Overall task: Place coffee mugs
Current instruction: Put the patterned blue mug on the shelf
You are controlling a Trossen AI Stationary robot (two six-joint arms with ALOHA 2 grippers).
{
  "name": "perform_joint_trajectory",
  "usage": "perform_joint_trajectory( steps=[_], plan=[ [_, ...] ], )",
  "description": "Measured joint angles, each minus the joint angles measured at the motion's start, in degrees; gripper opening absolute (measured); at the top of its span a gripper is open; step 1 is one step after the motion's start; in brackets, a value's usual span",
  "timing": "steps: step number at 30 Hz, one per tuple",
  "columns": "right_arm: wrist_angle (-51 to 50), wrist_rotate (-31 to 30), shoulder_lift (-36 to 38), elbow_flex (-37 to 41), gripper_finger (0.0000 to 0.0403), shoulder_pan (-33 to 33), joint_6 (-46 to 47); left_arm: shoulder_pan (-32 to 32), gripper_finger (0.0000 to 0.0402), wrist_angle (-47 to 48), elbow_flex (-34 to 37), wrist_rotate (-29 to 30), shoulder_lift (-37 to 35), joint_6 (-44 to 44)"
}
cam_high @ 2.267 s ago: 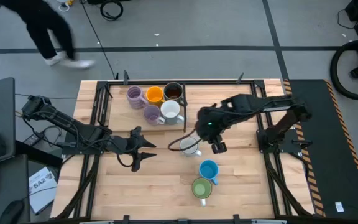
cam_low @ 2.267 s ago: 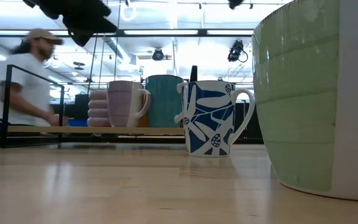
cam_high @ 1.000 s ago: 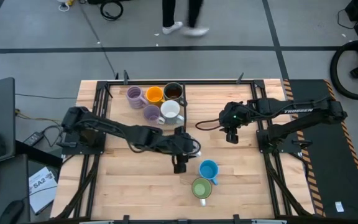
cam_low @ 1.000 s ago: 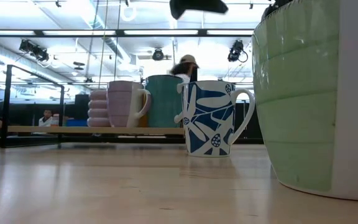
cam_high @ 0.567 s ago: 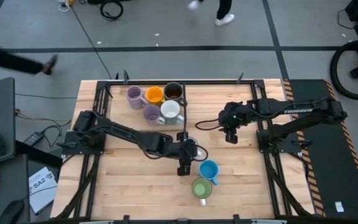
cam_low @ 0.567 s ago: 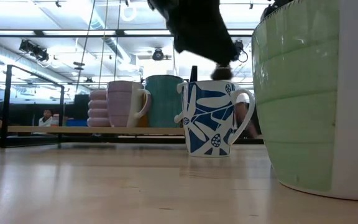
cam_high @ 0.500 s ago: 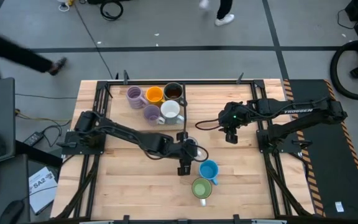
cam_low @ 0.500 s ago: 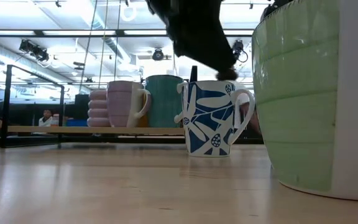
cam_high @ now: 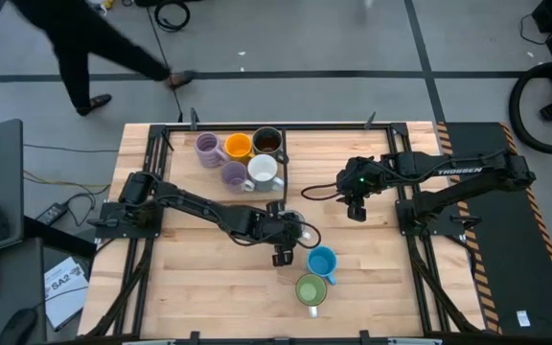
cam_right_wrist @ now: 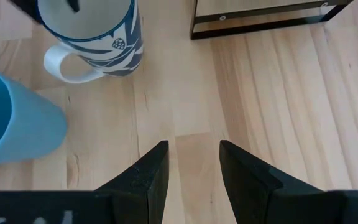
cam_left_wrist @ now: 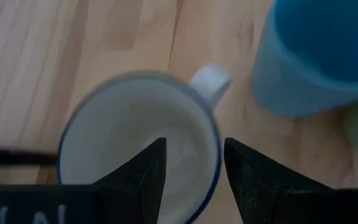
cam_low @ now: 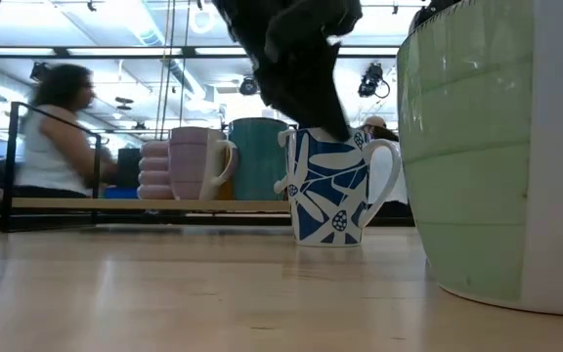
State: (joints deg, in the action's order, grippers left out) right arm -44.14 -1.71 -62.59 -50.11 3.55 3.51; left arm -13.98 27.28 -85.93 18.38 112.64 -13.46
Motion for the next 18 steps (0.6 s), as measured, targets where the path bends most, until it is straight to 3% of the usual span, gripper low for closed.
perform_joint_trajectory(
  steps=[10, 18],
  plan=[
    [0.0, 0.3, 0.0, 0.0, 0.0148, 0.0, 0.0, 0.4, 0.0133, 2.7, 0.0, -0.2, 0.0, -0.6],
    [1.0, 0.3, 0.0, 0.0, 0.0148, 0.0, 0.0, 0.4, 0.0074, 2.8, 0.0, -0.5, 0.0, -0.2]
  ],
)
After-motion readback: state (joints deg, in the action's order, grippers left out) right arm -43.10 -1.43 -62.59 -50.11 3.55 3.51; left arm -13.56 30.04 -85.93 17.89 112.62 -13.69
